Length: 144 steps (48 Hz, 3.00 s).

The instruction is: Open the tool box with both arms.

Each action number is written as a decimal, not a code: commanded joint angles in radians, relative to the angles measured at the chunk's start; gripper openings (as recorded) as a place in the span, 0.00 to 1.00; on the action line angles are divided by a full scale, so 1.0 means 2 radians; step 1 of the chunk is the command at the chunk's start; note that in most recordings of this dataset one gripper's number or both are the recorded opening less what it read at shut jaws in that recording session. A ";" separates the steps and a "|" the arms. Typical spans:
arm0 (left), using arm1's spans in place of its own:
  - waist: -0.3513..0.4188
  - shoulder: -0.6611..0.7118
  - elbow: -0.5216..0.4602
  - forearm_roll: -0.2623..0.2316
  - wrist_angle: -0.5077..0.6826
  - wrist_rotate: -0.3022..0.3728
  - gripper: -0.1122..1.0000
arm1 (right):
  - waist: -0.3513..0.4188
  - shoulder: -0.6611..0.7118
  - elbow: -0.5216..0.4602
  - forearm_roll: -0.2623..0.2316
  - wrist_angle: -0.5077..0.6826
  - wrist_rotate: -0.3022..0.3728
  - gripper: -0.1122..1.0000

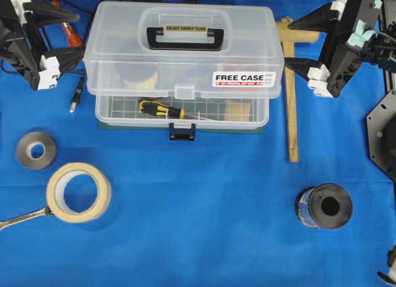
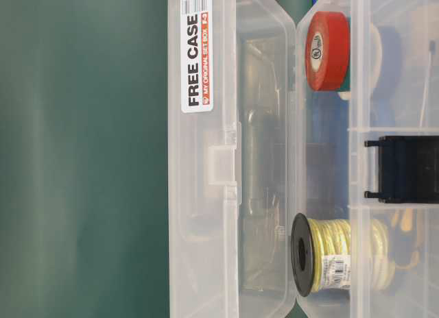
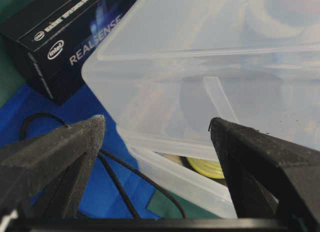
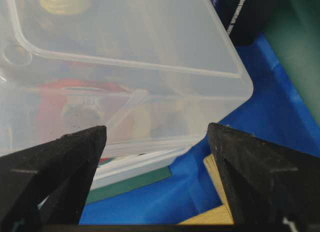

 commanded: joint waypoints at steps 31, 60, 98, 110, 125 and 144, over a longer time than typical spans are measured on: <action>0.056 0.013 -0.058 0.000 -0.022 -0.003 0.91 | -0.057 -0.001 -0.038 0.001 -0.024 0.001 0.86; 0.130 0.089 -0.108 0.000 -0.026 -0.002 0.91 | -0.128 0.070 -0.071 -0.005 -0.031 -0.005 0.86; 0.182 0.038 -0.062 0.000 0.005 -0.002 0.91 | -0.188 0.022 -0.039 -0.010 0.007 -0.003 0.86; 0.186 -0.027 -0.027 0.000 0.021 -0.002 0.91 | -0.196 -0.043 -0.010 -0.010 0.037 -0.002 0.86; 0.157 -0.048 -0.018 0.000 0.031 -0.005 0.91 | -0.181 -0.041 -0.007 -0.005 0.038 0.002 0.86; -0.005 -0.104 -0.002 0.000 0.067 -0.002 0.91 | 0.009 -0.060 -0.002 0.001 0.061 0.002 0.86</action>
